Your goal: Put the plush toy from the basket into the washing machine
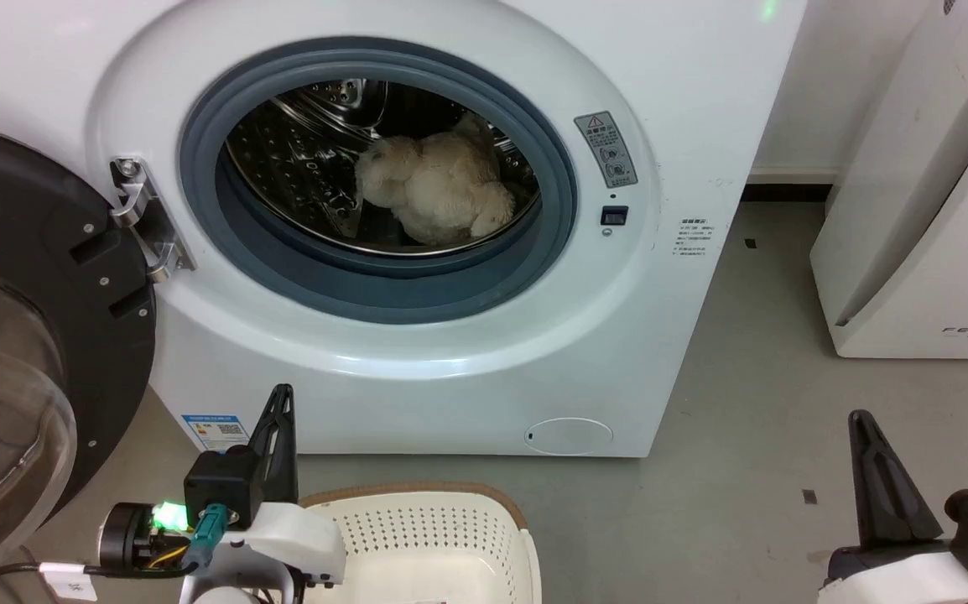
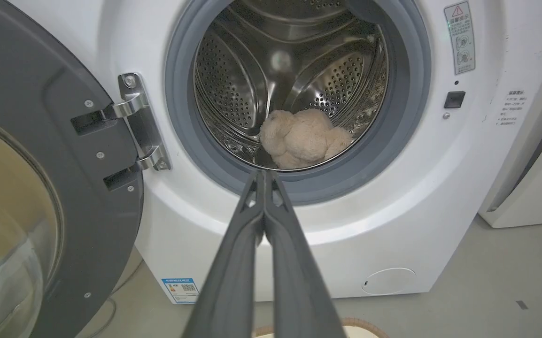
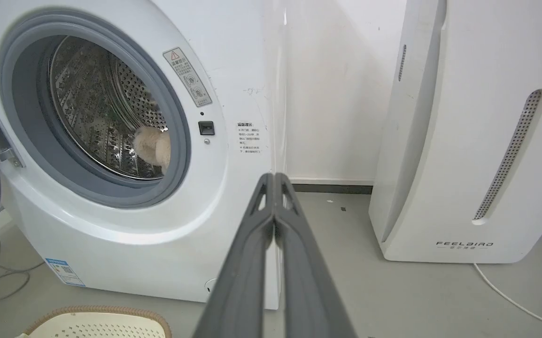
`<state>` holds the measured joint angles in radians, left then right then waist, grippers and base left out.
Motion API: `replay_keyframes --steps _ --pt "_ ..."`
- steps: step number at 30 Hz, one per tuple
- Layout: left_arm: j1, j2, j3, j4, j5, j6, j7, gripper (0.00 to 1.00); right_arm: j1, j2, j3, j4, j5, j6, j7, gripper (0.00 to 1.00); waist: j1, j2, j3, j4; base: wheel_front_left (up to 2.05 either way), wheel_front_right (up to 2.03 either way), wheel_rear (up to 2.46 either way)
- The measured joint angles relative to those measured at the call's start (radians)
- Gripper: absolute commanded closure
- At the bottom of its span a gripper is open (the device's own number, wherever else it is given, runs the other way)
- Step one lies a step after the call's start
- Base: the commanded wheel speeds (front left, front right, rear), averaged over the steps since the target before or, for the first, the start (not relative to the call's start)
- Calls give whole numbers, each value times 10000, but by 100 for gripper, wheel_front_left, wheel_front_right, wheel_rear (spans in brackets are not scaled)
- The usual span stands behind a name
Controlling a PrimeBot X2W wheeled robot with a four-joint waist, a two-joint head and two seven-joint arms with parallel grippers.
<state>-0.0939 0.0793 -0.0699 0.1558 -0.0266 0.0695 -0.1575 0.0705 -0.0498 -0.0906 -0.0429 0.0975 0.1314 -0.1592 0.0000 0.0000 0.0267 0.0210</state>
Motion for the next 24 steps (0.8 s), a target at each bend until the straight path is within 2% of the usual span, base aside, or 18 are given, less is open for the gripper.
replay_keyframes --steps 24 --pt "256 -58 215 -474 73 -201 495 100 -197 0 276 107 -209 0 520 100 0 0 -84 -66 0 0 0"
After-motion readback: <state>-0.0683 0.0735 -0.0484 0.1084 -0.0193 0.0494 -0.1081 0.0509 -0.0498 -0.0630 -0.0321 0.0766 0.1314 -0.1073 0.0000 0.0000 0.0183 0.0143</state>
